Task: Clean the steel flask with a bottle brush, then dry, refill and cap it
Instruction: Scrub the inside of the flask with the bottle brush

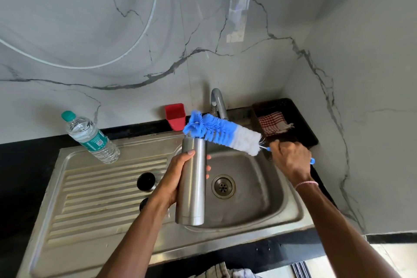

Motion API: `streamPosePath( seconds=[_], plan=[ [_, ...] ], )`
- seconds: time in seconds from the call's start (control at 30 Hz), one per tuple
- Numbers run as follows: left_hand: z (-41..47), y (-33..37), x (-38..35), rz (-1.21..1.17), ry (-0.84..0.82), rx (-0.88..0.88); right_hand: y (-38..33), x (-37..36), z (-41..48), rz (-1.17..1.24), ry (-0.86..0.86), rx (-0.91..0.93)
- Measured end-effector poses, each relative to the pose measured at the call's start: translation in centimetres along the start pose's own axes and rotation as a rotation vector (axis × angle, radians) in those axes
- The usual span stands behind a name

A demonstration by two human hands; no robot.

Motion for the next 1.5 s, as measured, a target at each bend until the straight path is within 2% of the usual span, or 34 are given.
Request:
streamPosePath(
  seconds=[0.13,0.23,0.37,0.5,0.6,0.83,0.9,1.03,1.17,1.3,1.5],
  plan=[
    [0.2,-0.4,-2.5,0.001,-0.059,0.015,-5.3,2.5,-0.2,-0.029,0.113,0.157],
    [0.1,-0.3,-2.8,-0.001,-0.069,0.029,-5.5,1.2,0.3,0.006,0.003,0.090],
    [-0.2,0.6,-0.7,-0.043,-0.040,-0.017,-1.1,-0.3,-0.3,-0.091,-0.082,0.045],
    [-0.1,0.0,-2.0,0.019,-0.064,-0.011,-3.0,-0.3,-0.4,-0.068,-0.039,0.029],
    [0.0,-0.5,-2.9,0.048,-0.070,0.008,-5.7,-0.1,-0.2,-0.028,-0.082,0.060],
    [-0.8,0.6,1.8,0.042,0.095,-0.040,0.8,-0.5,-0.9,-0.070,-0.089,-0.053],
    [-0.8,0.7,2.2,0.098,0.166,-0.076,0.3,0.4,-1.1,-0.079,-0.042,-0.047],
    [0.1,0.6,0.9,0.314,0.230,-0.177,-5.4,2.8,-1.6,-0.127,0.126,0.095],
    [-0.1,1.4,1.3,0.589,0.334,-0.306,-6.4,3.0,-1.6,-0.202,0.136,0.121],
    [-0.9,2.1,2.6,0.804,0.477,-0.322,-3.7,3.5,-1.8,-0.203,0.166,0.076],
    [0.3,1.2,1.1,0.918,0.453,-0.380,-8.6,3.4,-2.4,-0.233,0.118,0.139]
  ],
)
Point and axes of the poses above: each hand's wrist, its own z-axis towards the middle knuckle, its own x-axis out of the back of the hand, y = z × x, the point moved 9 cm from there along z, towards the middle knuckle, and after that the axes turned 12 degrees about -z, right-handed, at the moved point
